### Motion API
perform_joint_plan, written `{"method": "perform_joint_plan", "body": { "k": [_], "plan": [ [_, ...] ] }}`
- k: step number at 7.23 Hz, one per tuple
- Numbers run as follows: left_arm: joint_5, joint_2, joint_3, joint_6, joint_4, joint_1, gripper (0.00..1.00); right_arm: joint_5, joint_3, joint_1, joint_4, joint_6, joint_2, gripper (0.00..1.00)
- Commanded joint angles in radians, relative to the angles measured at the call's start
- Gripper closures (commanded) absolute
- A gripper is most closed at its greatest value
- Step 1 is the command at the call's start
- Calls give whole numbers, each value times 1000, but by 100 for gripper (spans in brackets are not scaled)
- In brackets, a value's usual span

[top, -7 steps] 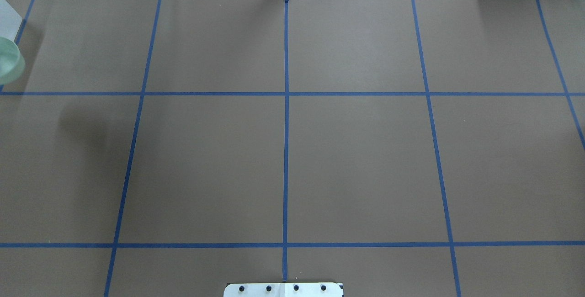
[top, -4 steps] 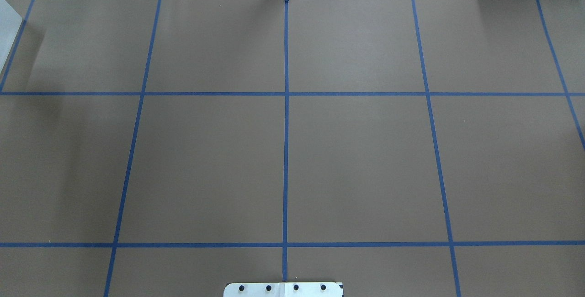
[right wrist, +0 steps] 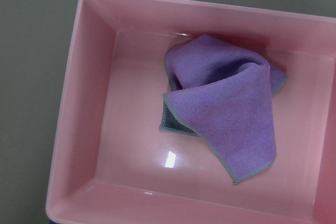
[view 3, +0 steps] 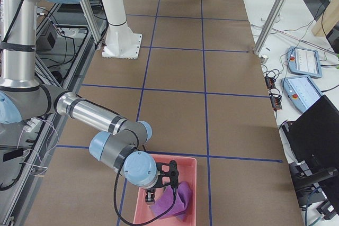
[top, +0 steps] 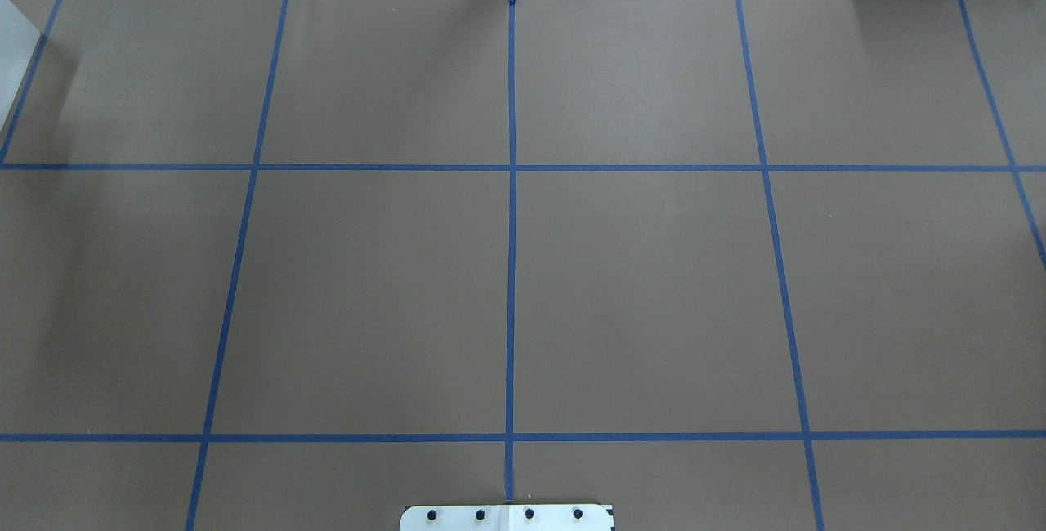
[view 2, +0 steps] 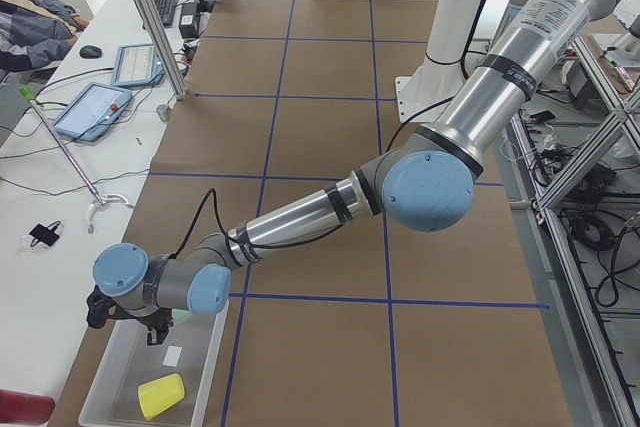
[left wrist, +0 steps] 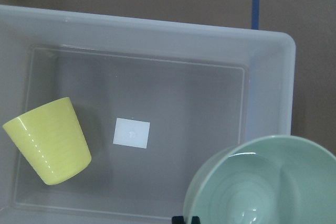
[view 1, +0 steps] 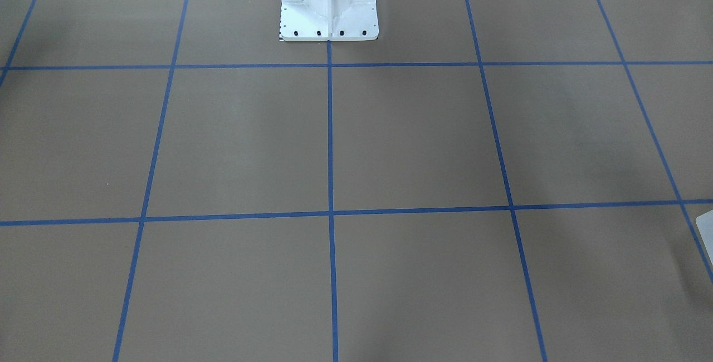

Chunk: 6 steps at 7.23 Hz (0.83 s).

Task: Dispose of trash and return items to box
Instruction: 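Lift the green bowl with the left gripper and place it in the clear bin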

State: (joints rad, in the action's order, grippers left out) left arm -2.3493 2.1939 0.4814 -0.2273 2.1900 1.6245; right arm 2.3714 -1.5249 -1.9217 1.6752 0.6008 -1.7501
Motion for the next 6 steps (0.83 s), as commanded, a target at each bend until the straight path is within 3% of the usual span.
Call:
{"method": "perform_joint_plan", "body": {
  "k": [1,2,3,4,6],
  "plan": [
    [36,7,-47,-49,65,-3,100,0,0,1,-2,-3,0,0],
    [35,6,-49,-49,65,-6,94,0,-1,1,-2,-3,1,0],
    [30,6,-49,-49,65,-8,76,0,-1,0,-2,-3,1,0],
    [22,4,-46,-46,67,-8,1,0,-1,1,-2,-3,0,0],
    [-48,-5,-24,-50,71,-8,1,0,-3,0,-2,-3,1,0]
  ]
}}
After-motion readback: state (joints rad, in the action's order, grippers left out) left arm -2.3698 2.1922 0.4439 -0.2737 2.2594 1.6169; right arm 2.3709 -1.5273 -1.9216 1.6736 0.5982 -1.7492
